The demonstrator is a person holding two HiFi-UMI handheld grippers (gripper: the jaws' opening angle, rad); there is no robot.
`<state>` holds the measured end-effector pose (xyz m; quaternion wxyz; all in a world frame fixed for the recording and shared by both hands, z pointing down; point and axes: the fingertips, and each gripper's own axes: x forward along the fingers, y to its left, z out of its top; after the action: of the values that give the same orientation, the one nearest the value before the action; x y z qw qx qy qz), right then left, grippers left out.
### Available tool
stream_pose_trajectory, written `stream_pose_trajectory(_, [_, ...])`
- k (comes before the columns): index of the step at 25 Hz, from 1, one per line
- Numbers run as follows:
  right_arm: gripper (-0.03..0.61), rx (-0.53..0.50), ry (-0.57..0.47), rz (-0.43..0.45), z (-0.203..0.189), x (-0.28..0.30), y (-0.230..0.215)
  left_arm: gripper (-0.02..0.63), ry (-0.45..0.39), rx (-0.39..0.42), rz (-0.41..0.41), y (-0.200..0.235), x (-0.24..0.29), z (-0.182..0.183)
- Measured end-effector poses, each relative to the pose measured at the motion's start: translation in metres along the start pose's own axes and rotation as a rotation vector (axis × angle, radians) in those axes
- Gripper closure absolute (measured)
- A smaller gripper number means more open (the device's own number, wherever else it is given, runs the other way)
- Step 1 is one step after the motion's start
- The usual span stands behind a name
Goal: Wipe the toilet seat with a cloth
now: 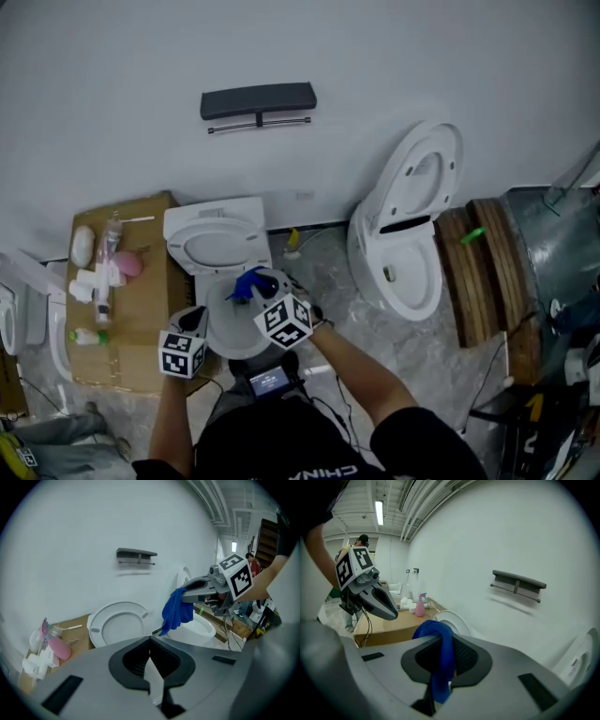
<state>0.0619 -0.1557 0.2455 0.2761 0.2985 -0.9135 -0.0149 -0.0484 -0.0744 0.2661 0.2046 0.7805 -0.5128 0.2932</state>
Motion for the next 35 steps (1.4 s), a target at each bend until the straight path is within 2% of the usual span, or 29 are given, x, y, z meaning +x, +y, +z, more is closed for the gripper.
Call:
stream_pose_trajectory(7, [0.532, -0.049, 0.018, 0.018, -0.009, -0.014, 0.041, 0.602, 0.018, 0.019, 0.006, -0.017, -0.027, -0.039])
stream_pose_trajectory(13, [0.532, -0.115, 0.038, -0.020, -0.010, -0.050, 0.086, 0.601, -0.046, 0.040, -0.006, -0.027, -0.071, -0.053])
stream_pose_trajectory(23, [0.532, -0.106, 0.068, -0.137, -0.017, -0.119, 0.200, 0.602, -0.078, 0.093, -0.044, -0.058, -0.169, -0.138])
stream_pose_trajectory(27, [0.532, -0.070, 0.085, -0.173, -0.019, -0.152, 0.251, 0.601, -0.094, 0.101, -0.067, -0.072, -0.207, -0.170])
stream_pose_trajectory(35, [0.532, -0.051, 0.094, -0.222, -0.019, -0.216, 0.307, 0.602, -0.107, 0.130, -0.101, -0.107, -0.253, -0.202])
